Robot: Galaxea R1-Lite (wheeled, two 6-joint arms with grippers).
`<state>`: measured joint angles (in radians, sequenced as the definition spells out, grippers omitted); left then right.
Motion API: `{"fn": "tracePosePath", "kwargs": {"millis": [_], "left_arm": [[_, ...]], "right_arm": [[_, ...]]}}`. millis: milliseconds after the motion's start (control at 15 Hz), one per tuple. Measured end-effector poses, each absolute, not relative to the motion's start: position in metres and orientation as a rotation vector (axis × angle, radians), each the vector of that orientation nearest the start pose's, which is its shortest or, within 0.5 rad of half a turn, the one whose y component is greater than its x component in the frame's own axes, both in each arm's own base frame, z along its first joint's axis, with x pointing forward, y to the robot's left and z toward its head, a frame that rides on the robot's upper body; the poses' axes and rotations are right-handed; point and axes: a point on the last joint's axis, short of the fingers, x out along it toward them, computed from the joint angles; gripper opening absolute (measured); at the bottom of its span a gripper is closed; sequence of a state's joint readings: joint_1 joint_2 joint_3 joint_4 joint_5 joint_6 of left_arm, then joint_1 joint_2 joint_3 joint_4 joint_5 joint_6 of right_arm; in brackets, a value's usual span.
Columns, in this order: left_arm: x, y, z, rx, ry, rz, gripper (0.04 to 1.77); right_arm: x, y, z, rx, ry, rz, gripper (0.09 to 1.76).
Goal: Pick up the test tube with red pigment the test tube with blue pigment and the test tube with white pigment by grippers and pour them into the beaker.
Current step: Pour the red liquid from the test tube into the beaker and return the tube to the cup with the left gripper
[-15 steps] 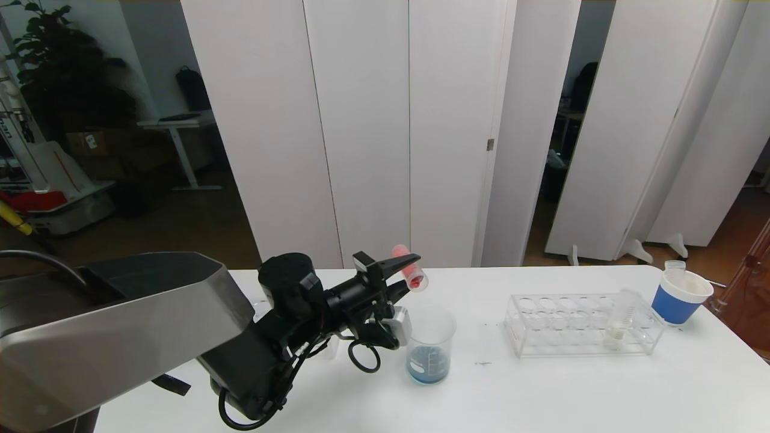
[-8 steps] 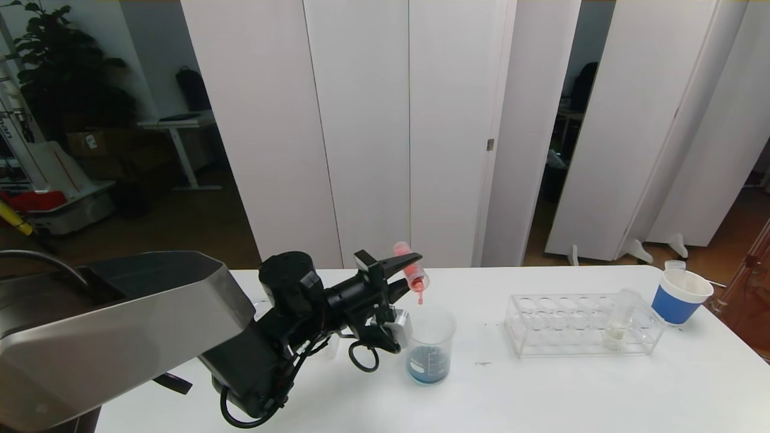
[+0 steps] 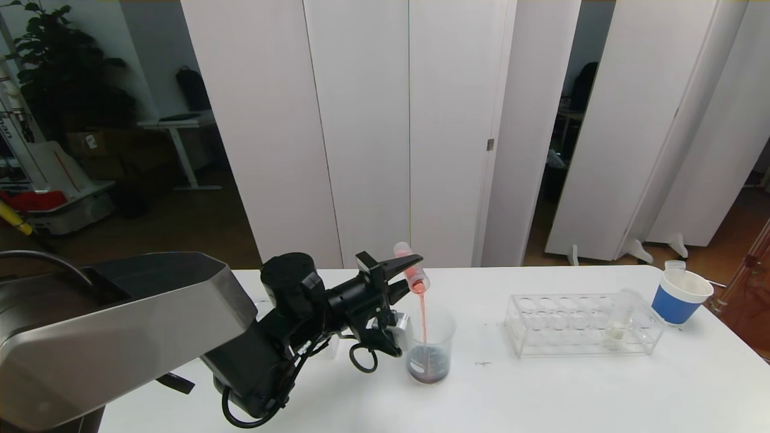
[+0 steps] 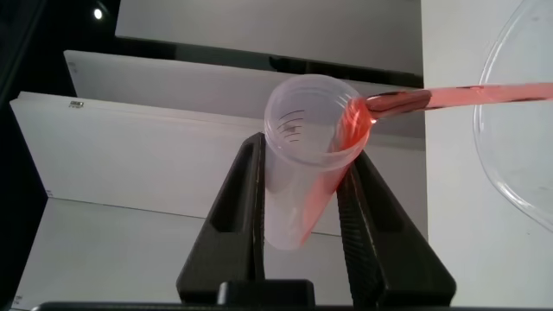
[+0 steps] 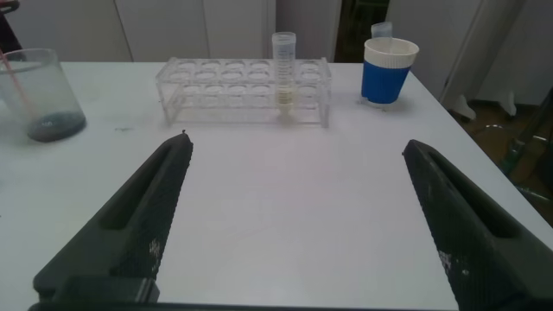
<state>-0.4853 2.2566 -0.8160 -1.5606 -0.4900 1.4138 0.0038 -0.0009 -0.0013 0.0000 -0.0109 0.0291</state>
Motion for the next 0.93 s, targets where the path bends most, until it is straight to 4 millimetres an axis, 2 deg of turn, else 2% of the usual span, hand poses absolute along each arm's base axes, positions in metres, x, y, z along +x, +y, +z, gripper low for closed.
{"fn": "tracePosePath", "kwargs": {"millis": [933], "left_arm": [[0.3391,-0.1922,0.0879,1.347,-0.847,-0.675,0.58]], "right_arm": [[-0.0229,-0.0003,0.0757,0.029,-0.002,-0.007,1.75]]}}
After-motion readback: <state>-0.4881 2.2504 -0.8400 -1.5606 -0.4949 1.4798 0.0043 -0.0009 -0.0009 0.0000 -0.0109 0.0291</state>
